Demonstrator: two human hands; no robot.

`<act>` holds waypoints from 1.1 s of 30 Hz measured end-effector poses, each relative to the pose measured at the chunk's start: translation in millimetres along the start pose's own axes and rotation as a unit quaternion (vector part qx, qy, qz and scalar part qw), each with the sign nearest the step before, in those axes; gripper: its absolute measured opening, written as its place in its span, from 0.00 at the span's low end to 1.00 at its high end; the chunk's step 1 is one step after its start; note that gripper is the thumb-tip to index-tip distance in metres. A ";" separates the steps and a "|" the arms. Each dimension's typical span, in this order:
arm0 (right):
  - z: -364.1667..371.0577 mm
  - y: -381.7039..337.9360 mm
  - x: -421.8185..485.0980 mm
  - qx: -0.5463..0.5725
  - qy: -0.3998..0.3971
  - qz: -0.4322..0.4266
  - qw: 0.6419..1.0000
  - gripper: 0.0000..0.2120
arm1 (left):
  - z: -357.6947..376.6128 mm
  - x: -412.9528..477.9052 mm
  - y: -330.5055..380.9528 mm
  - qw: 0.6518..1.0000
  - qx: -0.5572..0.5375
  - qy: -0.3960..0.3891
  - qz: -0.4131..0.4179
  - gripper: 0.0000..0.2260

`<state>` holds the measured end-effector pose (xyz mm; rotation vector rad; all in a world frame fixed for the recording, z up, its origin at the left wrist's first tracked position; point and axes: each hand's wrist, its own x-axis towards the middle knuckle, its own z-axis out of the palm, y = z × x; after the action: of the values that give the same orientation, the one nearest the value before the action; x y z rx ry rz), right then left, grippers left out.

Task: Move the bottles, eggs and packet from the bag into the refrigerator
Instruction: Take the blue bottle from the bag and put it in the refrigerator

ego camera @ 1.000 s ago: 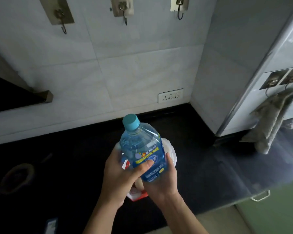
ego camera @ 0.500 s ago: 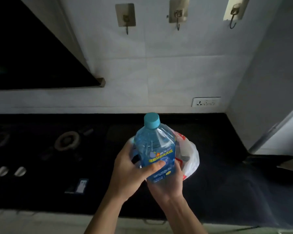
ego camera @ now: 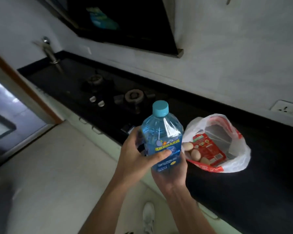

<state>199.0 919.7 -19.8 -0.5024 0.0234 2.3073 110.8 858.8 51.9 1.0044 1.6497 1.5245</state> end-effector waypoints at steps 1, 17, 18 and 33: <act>-2.2 12.9 -0.2 -0.008 0.017 0.020 1.000 0.24 | -10.2 -10.3 -2.1 1.000 0.005 0.023 -0.007 0.28; -16.3 223.0 8.5 -0.480 -0.090 0.112 0.866 0.16 | -187.1 -128.4 -22.5 0.937 0.012 0.342 -0.061 0.29; -13.3 237.5 9.1 -0.506 -0.095 0.101 0.851 0.18 | -200.2 -132.9 -26.5 0.933 0.010 0.353 -0.066 0.28; 61.5 504.7 34.4 -0.183 -0.111 0.433 0.875 0.20 | -454.9 -188.0 -46.3 0.884 0.053 0.459 -0.071 0.33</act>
<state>-192.9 594.8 -42.7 -0.4596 -0.3839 3.2752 -199.7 474.2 43.8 0.1397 2.3808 1.9636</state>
